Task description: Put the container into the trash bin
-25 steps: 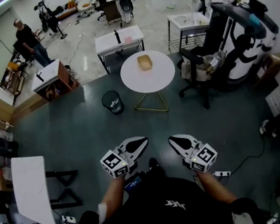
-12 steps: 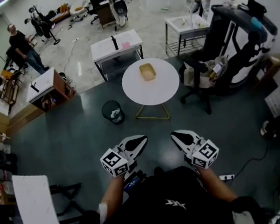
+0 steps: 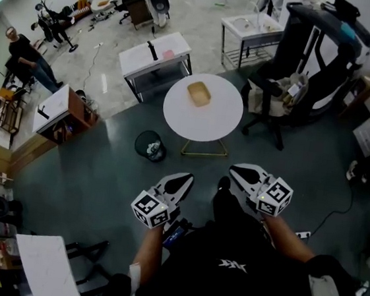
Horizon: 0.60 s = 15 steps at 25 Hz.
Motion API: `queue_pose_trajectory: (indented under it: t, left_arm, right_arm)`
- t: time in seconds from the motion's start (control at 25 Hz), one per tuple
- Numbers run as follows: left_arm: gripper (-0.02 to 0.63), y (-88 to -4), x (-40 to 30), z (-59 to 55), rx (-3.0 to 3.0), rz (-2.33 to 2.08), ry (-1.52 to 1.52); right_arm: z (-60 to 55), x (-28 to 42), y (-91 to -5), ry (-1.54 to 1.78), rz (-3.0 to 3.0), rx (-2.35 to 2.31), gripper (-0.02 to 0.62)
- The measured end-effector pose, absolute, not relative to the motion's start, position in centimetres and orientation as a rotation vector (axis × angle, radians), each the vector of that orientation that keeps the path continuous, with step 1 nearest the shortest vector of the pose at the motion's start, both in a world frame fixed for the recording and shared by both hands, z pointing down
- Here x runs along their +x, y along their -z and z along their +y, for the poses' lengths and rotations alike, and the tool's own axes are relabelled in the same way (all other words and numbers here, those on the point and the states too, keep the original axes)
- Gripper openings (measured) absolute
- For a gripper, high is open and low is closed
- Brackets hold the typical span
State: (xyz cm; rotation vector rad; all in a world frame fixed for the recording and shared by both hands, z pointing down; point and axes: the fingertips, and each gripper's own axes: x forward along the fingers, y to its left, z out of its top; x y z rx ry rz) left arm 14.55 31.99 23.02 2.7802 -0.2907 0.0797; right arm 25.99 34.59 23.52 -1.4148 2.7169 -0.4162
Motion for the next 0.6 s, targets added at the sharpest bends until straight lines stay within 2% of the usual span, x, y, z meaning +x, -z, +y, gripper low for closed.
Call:
queue_pose_trajectory:
  t: [0.6]
  left_arm:
    - [0.003,-24.4,21.7,16.4,2.738,-0.366,-0.183]
  right_arm:
    - [17.3,33.0,-24.7,0.438,2.767,-1.298,0.040]
